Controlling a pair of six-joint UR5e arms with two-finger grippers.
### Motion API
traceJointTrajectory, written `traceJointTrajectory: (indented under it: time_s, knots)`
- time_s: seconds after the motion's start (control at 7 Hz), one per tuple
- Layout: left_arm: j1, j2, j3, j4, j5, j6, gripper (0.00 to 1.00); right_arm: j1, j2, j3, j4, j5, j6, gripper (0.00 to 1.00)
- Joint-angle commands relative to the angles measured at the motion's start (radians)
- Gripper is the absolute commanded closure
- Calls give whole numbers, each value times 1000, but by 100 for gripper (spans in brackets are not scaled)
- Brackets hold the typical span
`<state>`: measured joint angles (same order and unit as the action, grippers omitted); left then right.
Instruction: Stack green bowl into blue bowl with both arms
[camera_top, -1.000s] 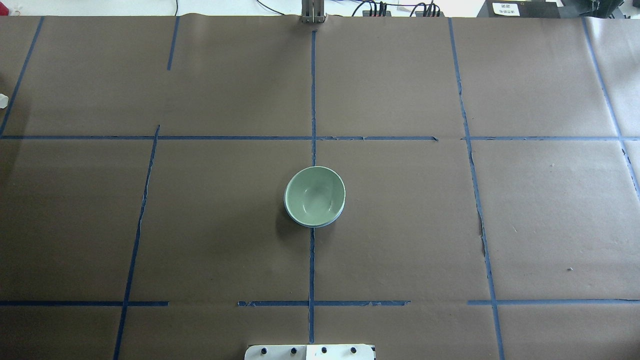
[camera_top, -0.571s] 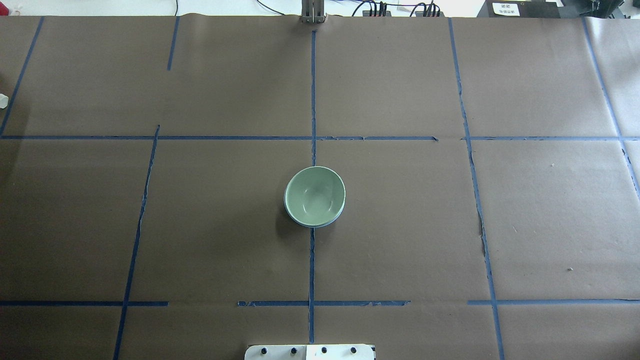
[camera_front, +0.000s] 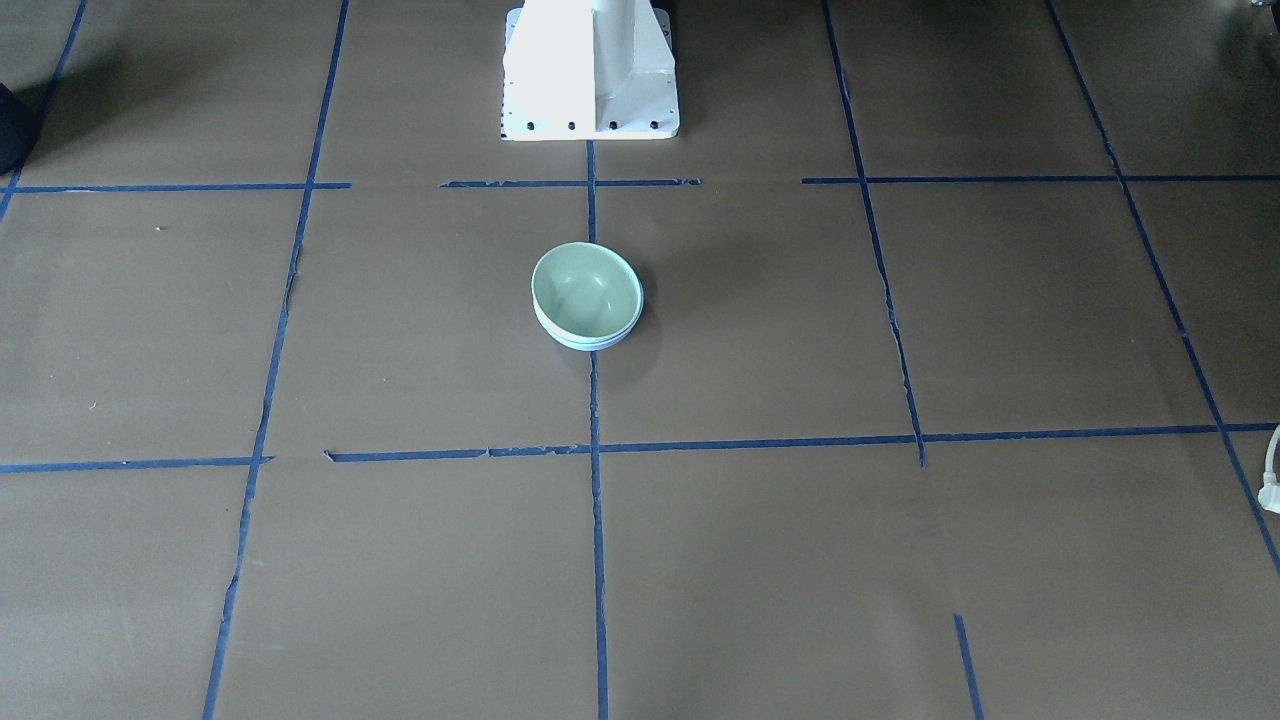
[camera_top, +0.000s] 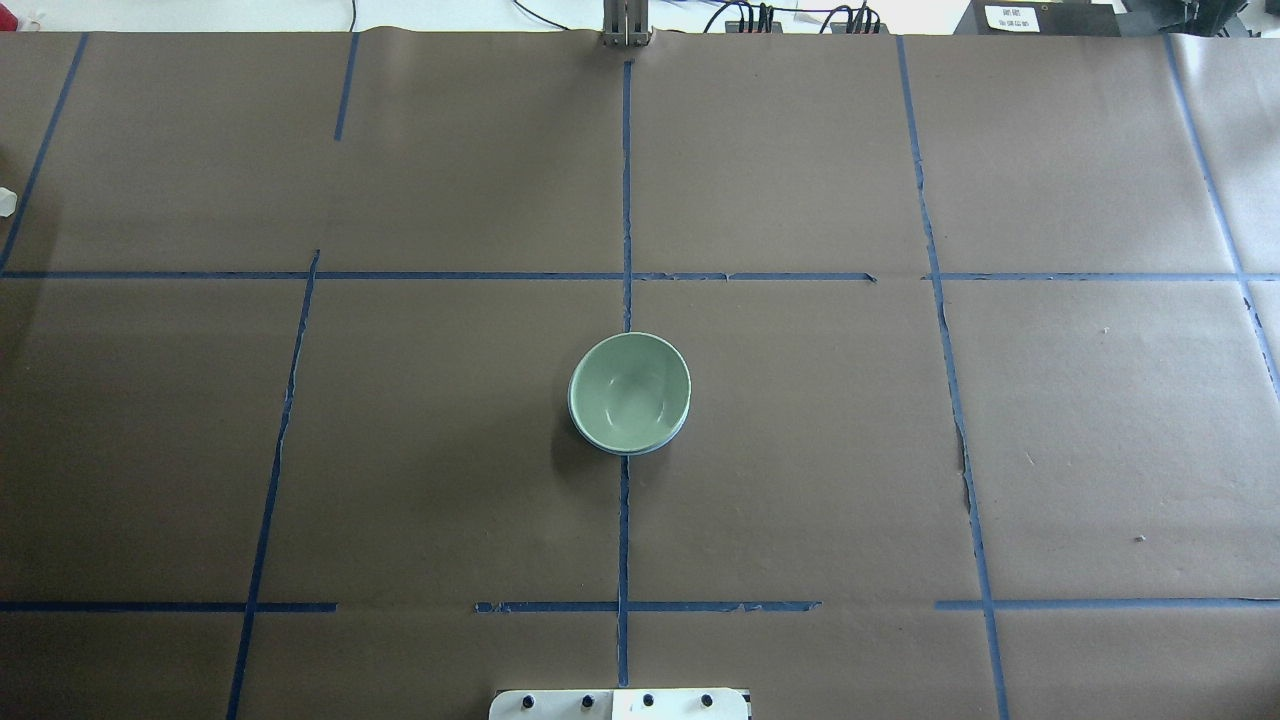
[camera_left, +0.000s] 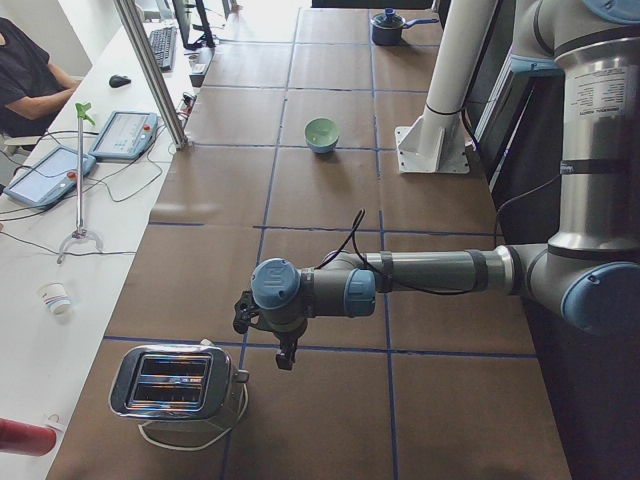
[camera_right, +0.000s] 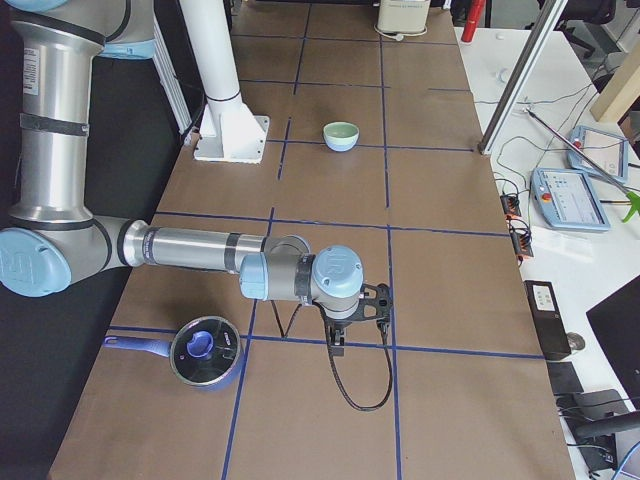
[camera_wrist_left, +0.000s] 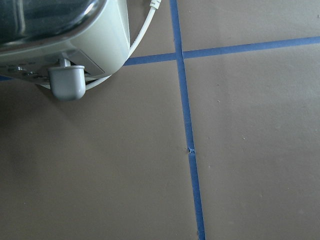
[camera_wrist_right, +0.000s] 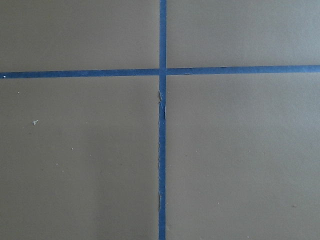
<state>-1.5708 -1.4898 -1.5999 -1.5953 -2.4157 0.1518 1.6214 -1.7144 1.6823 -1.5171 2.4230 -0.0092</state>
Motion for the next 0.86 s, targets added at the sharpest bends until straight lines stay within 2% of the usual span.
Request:
traceJointTrajectory:
  time_s: [0.0,0.71]
  knots:
    - [0,-1,0,0,1,0,0,0,-1,2,0,-1,0,0]
    - [0,-7,2,2,0,0,0,0,2,10,2,-1,2,0]
